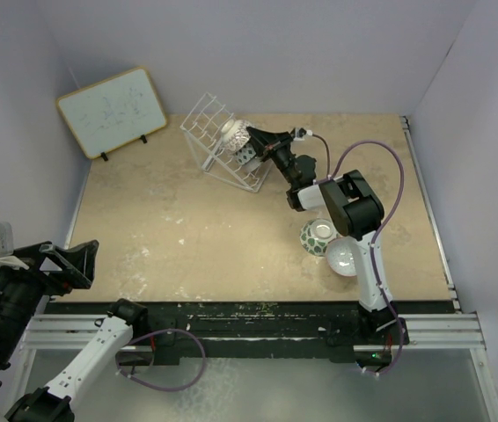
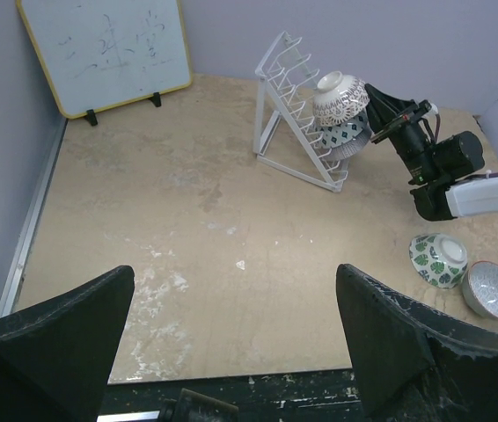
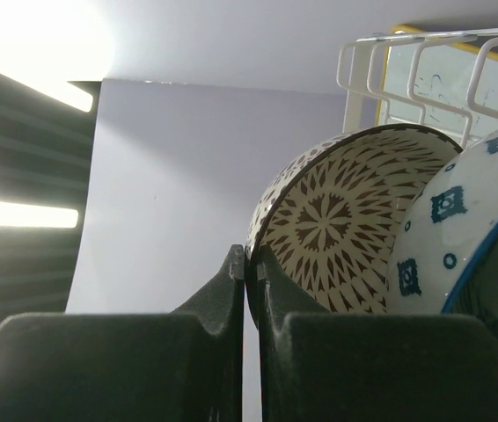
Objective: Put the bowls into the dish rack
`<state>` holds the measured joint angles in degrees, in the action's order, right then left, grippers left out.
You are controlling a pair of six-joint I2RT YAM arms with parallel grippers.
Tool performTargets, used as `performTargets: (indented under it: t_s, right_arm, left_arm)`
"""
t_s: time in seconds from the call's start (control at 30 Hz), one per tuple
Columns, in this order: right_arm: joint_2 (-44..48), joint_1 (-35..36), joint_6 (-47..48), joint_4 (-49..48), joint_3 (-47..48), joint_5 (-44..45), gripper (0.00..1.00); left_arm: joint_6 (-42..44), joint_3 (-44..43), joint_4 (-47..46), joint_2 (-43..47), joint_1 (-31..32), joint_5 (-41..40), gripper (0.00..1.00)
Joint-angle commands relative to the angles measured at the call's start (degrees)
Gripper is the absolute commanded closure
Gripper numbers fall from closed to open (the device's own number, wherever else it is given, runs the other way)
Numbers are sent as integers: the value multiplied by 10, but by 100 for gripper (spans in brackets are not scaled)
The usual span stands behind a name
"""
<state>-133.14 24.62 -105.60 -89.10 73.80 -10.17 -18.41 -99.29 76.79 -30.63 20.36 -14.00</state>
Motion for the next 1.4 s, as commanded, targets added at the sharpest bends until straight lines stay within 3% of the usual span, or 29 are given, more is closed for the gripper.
performTargets:
  t_s: [0.0, 0.17, 0.83, 1.37]
  right_arm:
    - [27, 1, -5, -221, 8, -1, 96]
    - [36, 0, 2, -220, -17, 11, 96]
    - [11, -3, 24, -218, 35, -15, 92]
    - [-14, -3, 19, -219, 39, -14, 80]
  left_arm:
    - [1, -8, -7, -9, 4, -7, 1]
    - [0, -8, -6, -7, 3, -7, 1]
    - [2, -15, -2, -8, 3, -10, 1]
    - [4, -13, 0, -8, 4, -14, 1]
